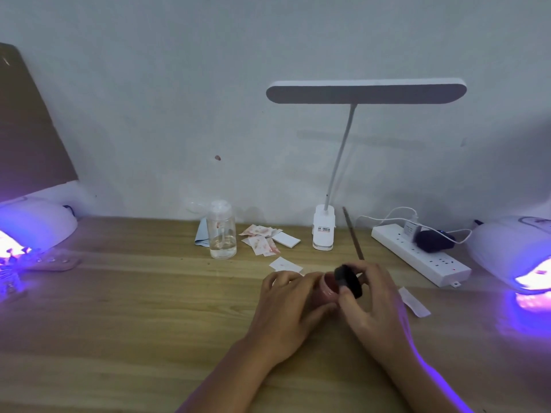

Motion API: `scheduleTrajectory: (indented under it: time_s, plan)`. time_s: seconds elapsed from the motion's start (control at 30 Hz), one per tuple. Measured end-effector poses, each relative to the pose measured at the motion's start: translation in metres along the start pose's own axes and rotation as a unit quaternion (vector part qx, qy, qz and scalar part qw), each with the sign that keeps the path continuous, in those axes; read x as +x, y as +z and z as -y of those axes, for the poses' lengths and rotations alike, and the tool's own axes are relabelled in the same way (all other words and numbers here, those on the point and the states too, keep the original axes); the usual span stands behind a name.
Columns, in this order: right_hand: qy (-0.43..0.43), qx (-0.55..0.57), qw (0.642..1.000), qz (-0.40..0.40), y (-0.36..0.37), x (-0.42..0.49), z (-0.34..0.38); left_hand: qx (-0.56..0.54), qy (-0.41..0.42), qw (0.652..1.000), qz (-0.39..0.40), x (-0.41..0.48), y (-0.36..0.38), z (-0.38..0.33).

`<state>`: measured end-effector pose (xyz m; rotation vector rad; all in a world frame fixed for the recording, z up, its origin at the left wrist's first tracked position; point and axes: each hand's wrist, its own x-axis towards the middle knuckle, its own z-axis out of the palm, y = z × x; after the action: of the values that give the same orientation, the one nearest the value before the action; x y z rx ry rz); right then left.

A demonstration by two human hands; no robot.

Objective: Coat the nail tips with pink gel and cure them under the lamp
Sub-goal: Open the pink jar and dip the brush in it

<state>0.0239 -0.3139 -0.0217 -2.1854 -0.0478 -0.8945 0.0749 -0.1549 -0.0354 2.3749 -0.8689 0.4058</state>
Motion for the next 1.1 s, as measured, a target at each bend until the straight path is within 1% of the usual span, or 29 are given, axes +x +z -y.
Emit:
scheduleTrajectory:
  time_s: [0.1,0.17,0.23,0.3,0.4,0.5,0.6,0.67,0.77,0.83,0.9,0.97,1.03,1.1]
  plan:
    - [0.031,0.068,0.996,-0.048,-0.003,0.001,-0.002,-0.022,-0.018,0.999,-0.032,0.001,-0.001,0.003]
    - [0.076,0.074,0.993,-0.055,-0.002,0.003,-0.004,-0.037,-0.037,0.998,-0.046,0.002,-0.001,0.004]
    - [0.124,0.051,0.990,-0.039,0.000,0.004,-0.009,-0.049,-0.050,0.996,-0.060,0.002,0.000,0.006]
    - [0.154,0.017,0.988,-0.008,0.002,0.004,-0.013,-0.051,-0.058,0.995,-0.068,0.002,0.001,0.007]
    - [0.174,-0.035,0.983,0.034,0.003,0.004,-0.015,-0.047,-0.066,0.994,-0.072,0.003,0.002,0.009]
    - [0.193,-0.084,0.977,0.047,0.003,0.005,-0.017,-0.044,-0.074,0.993,-0.081,0.003,0.003,0.010]
    - [0.193,-0.125,0.970,0.080,0.003,0.004,-0.020,-0.045,-0.078,0.993,-0.078,0.004,0.004,0.010]
    - [0.177,-0.104,0.977,0.058,0.004,0.005,-0.017,-0.042,-0.080,0.993,-0.079,0.004,0.004,0.011]
    - [0.119,-0.050,0.991,-0.033,0.003,0.004,-0.008,-0.036,-0.086,0.992,-0.081,0.004,0.005,0.012]
    - [0.032,-0.038,0.995,-0.088,0.001,0.001,0.001,-0.031,-0.096,0.992,-0.079,0.004,0.005,0.012]
    - [-0.071,-0.036,0.988,-0.130,-0.001,-0.002,0.008,-0.034,-0.111,0.990,-0.073,0.005,0.005,0.013]
    - [-0.131,-0.022,0.978,-0.161,-0.001,-0.003,0.013,-0.044,-0.128,0.988,-0.069,0.006,0.005,0.014]
    - [-0.139,-0.001,0.972,-0.187,-0.001,-0.003,0.017,-0.048,-0.140,0.987,-0.065,0.007,0.005,0.014]
    - [-0.127,0.027,0.973,-0.192,0.000,-0.003,0.019,-0.043,-0.147,0.987,-0.057,0.008,0.005,0.014]
